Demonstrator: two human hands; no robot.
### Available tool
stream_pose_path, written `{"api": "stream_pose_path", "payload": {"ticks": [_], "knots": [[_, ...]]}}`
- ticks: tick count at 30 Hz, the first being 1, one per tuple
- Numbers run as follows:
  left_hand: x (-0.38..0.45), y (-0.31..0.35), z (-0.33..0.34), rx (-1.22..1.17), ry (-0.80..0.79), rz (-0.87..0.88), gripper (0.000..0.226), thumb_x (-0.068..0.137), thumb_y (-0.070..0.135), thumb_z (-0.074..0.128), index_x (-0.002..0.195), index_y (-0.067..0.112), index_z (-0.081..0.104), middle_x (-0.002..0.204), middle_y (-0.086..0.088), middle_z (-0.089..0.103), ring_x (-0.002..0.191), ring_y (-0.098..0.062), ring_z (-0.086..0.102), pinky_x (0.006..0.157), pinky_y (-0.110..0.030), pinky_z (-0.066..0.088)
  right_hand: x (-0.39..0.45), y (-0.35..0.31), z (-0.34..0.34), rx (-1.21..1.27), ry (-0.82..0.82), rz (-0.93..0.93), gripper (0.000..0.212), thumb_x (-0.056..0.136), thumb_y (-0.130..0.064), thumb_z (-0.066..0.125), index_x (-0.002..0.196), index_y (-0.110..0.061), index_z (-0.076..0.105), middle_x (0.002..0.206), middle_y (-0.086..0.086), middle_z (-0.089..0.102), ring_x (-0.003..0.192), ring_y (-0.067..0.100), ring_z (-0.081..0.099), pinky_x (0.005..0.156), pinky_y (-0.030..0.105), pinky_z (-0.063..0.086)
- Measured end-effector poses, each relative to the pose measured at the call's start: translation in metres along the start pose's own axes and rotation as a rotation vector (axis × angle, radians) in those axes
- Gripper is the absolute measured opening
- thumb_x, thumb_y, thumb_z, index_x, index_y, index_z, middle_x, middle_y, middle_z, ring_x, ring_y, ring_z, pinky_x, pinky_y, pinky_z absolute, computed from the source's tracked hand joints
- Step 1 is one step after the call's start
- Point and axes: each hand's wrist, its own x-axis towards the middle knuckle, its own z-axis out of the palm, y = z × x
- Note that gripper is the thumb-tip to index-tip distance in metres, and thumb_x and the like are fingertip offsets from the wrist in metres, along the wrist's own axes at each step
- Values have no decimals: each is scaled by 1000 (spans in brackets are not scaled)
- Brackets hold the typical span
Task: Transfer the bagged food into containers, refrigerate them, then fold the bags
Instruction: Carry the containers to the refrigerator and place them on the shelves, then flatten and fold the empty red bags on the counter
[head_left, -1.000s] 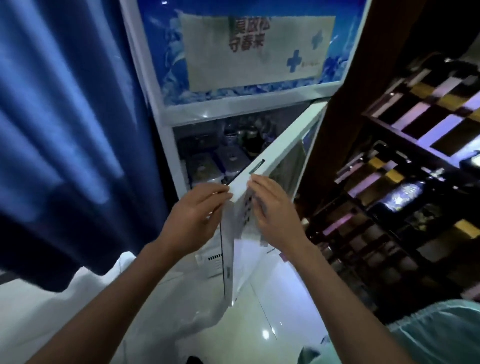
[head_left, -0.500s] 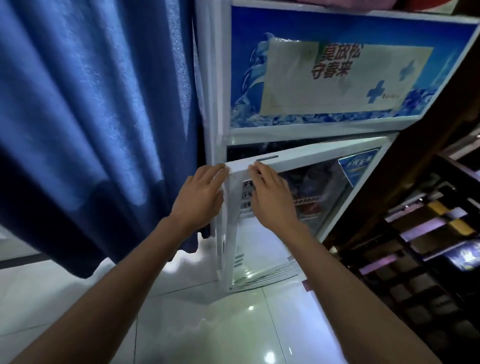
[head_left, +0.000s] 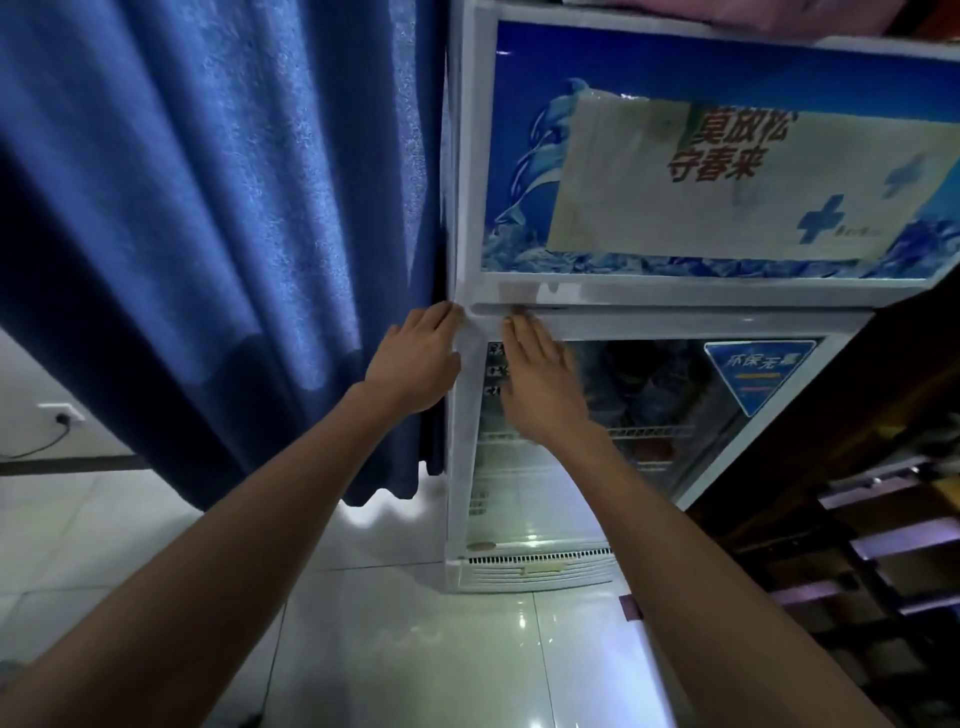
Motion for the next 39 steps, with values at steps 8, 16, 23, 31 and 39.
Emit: {"api": "stream_pose_path", "payload": {"ticks": [8,16,23,31,39], "knots": [[-81,11,17,-23,-46,-203,41,96,28,54,135,18,56,141,-1,57,123,-30,54,96,-47,45,-33,-5,27,193,-37,-169,45,96,-15,50,140,-14,52,152,6,44,138,28,36,109,45,34],[-226,-15,24,75,-207,-560,37,100,38,47,134,25,56,135,3,61,123,-26,54,98,-42,45,-53,-89,80,245,-328,-407,36,94,-18,48,126,-20,62,127,-3,62,116,29,56,91,41,45],[-379,-33,-26,104,-167,-927,46,105,39,41,149,24,44,152,0,48,139,-24,43,111,-44,39,-97,-221,74,316,-445,-713,40,99,-29,48,139,-25,53,142,-4,55,124,27,54,101,42,45],[-568,-14,-71,134,-37,-1229,44,105,38,43,146,23,46,148,-1,53,135,-25,46,106,-45,42,-212,-367,60,304,-527,-1076,42,101,-32,45,141,-22,50,142,1,55,123,25,53,99,38,44],[-761,39,-106,143,89,-1459,46,106,40,39,148,24,44,151,2,50,137,-23,43,108,-44,39,-384,-485,28,272,-563,-1363,42,102,-30,47,142,-20,50,144,0,53,126,23,51,98,42,48]]}}
